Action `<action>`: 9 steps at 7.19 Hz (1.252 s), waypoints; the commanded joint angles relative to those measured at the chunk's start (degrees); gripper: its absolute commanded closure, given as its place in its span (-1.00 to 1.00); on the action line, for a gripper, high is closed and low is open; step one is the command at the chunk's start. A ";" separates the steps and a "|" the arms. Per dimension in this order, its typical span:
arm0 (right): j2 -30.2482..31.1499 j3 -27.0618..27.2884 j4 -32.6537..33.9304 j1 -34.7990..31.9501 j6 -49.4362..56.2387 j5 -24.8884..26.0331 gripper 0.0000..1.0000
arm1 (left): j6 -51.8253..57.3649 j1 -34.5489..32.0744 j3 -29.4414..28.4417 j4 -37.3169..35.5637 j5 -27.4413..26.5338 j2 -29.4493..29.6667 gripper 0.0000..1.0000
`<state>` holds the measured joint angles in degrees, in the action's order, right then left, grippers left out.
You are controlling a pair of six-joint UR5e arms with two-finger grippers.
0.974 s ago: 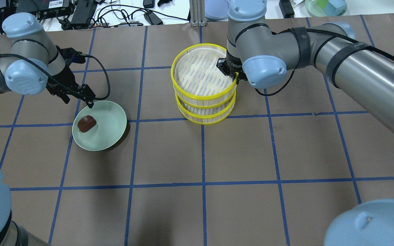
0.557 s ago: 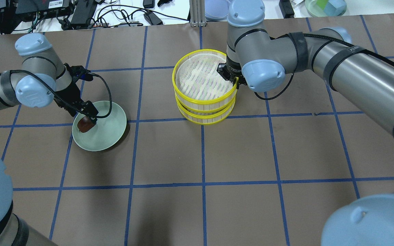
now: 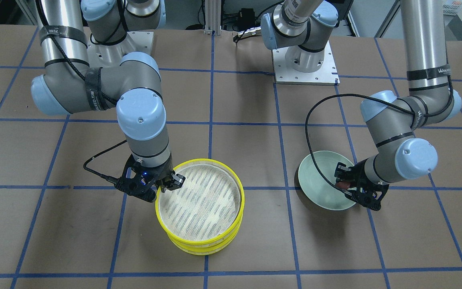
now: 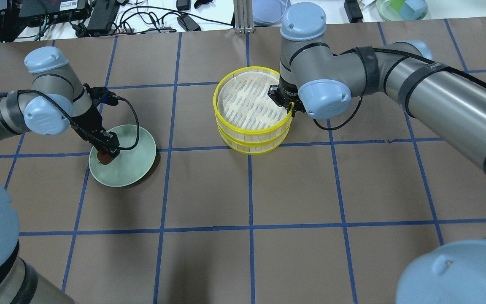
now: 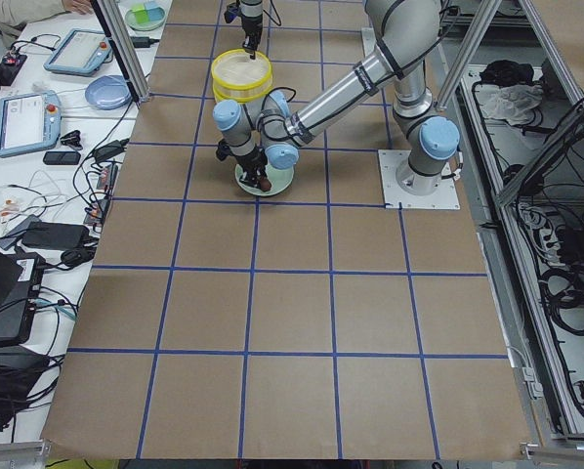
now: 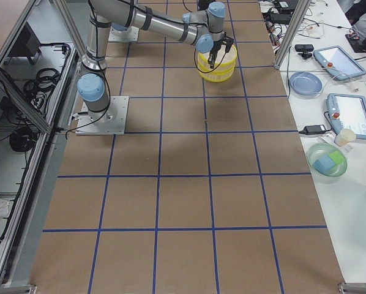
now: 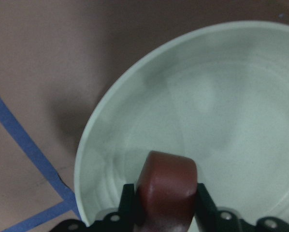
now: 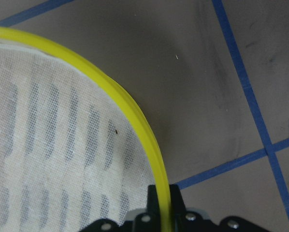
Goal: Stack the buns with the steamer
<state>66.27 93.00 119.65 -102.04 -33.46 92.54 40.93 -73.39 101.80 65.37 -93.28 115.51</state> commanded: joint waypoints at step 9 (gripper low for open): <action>0.00 -0.10 1.46 0.00 -0.73 -0.07 1.00 | -9.64 -0.97 -9.34 0.98 0.83 -4.23 1.00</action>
<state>66.34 92.86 120.95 -102.04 -34.08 92.47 32.14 -74.38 92.57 66.03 -92.13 111.95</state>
